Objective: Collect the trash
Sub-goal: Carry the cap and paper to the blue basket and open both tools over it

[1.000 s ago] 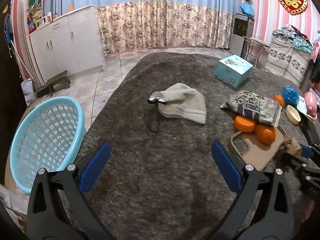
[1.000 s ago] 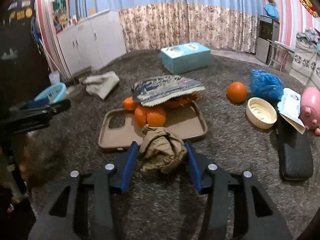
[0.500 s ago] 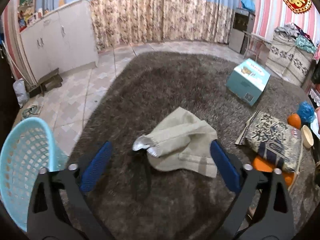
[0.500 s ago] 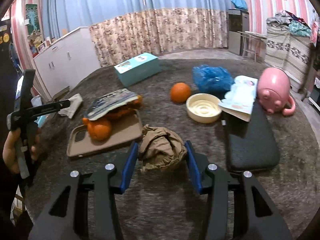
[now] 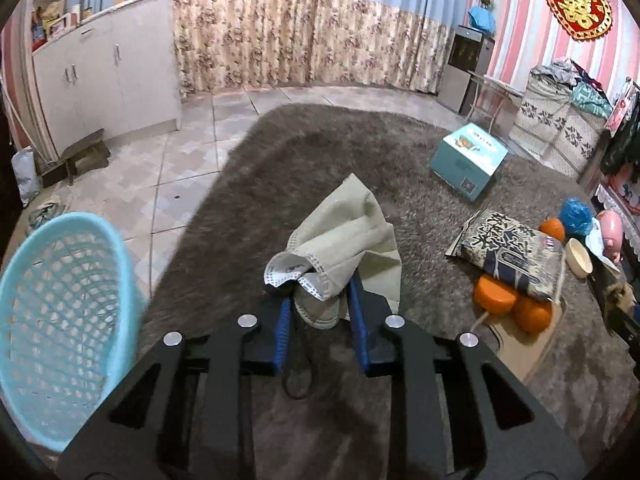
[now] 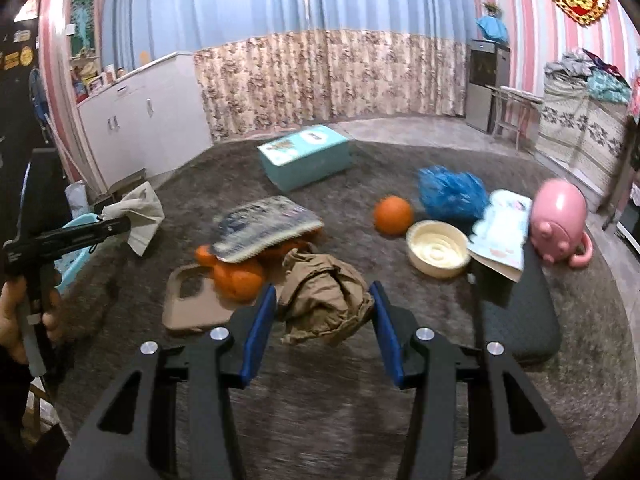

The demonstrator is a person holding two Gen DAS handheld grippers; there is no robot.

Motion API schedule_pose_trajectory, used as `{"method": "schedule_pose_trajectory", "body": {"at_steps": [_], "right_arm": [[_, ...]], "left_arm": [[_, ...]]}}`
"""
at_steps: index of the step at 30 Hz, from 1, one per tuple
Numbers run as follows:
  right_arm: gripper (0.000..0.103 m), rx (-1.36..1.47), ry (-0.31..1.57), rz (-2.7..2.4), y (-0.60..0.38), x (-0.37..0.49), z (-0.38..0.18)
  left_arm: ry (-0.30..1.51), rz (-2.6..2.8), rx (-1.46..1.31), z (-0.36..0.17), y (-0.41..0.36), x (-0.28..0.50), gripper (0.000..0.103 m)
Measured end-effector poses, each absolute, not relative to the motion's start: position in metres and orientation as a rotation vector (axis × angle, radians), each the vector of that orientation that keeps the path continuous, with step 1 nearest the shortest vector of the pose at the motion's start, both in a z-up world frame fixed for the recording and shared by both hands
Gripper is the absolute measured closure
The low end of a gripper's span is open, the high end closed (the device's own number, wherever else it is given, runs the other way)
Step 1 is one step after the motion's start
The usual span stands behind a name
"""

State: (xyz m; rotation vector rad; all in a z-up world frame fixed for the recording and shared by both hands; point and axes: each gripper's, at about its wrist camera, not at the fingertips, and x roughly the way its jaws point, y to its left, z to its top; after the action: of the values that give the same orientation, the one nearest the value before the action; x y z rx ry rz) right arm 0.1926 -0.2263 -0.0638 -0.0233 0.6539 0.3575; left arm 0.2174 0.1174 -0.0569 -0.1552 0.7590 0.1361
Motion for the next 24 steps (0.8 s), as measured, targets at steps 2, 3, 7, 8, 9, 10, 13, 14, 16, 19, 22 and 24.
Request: {"method": "schedule_pose_trajectory", "body": {"at_steps": [2, 3, 7, 8, 9, 10, 13, 14, 16, 19, 22, 24], "right_arm": [[0.055, -0.038, 0.637, 0.377, -0.213, 0.190, -0.056], [0.055, -0.046, 0.628, 0.389, -0.207, 0.188, -0.052], [0.055, -0.065, 0.598, 0.432, -0.180, 0.182, -0.040], [0.055, -0.071, 0.593, 0.443, -0.172, 0.181, -0.039], [0.055, -0.079, 0.589, 0.459, -0.162, 0.180, -0.036], [0.055, -0.087, 0.585, 0.475, -0.152, 0.177, -0.034], [0.055, -0.116, 0.567, 0.517, -0.124, 0.172, -0.027], [0.055, -0.122, 0.564, 0.525, -0.118, 0.170, -0.026], [0.055, -0.141, 0.556, 0.556, -0.100, 0.168, -0.022], [0.055, -0.164, 0.550, 0.588, -0.076, 0.166, -0.020], [0.055, -0.164, 0.546, 0.617, -0.054, 0.166, -0.018], [0.055, -0.163, 0.547, 0.635, -0.038, 0.166, -0.016]], "left_arm": [[0.734, 0.158, -0.141, -0.045, 0.125, 0.203, 0.079], [0.722, 0.169, -0.137, -0.040, 0.127, 0.196, 0.079], [0.678, 0.217, -0.145, -0.019, 0.142, 0.162, 0.079], [0.671, 0.226, -0.146, -0.017, 0.147, 0.155, 0.079], [0.662, 0.239, -0.148, -0.013, 0.153, 0.146, 0.079], [0.656, 0.249, -0.152, -0.010, 0.158, 0.140, 0.079], [0.632, 0.281, -0.161, -0.005, 0.178, 0.123, 0.079], [0.626, 0.291, -0.162, -0.004, 0.184, 0.119, 0.079], [0.619, 0.324, -0.172, -0.003, 0.200, 0.112, 0.079], [0.611, 0.364, -0.197, -0.002, 0.225, 0.102, 0.079], [0.598, 0.408, -0.186, -0.002, 0.243, 0.095, 0.079], [0.593, 0.435, -0.183, -0.004, 0.257, 0.090, 0.079]]}}
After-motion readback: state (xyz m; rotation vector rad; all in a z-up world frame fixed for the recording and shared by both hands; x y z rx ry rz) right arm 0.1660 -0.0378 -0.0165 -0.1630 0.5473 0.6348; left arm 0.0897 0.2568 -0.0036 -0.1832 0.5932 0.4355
